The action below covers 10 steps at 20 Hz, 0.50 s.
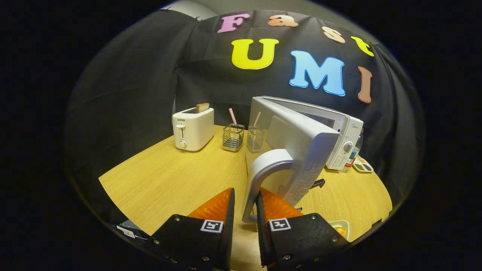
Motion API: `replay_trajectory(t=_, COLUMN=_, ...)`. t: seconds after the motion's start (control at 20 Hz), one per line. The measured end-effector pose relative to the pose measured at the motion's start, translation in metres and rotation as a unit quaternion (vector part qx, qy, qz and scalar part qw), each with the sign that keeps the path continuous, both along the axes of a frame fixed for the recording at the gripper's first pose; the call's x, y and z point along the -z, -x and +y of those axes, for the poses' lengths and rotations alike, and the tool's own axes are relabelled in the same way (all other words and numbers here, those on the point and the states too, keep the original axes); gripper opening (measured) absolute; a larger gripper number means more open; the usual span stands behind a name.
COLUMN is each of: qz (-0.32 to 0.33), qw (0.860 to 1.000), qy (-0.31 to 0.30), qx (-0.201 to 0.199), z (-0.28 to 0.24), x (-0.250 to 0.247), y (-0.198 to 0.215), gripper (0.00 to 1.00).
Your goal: Open the microwave, put the food inside, and close the microwave door.
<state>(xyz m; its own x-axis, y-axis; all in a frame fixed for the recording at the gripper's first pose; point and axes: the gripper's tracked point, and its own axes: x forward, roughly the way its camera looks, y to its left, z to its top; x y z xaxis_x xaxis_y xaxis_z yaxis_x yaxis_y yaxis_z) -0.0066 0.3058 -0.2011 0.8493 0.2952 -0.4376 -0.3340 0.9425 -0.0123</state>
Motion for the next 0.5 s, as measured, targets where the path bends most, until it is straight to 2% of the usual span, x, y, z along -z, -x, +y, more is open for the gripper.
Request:
replay_trajectory(t=0.15, qz=0.002, qw=1.000, qy=-0.010, qx=-0.024, z=0.017, x=-0.004, y=0.015, gripper=0.32)
replay_trajectory(t=0.3, qz=0.001, qw=0.997, qy=-0.028, qx=-0.070, z=0.040, x=-0.007, y=0.026, gripper=0.32)
replay_trajectory(t=0.5, qz=0.005, qw=0.986, qy=-0.085, qx=-0.141, z=0.066, x=-0.027, y=0.042, gripper=0.36)
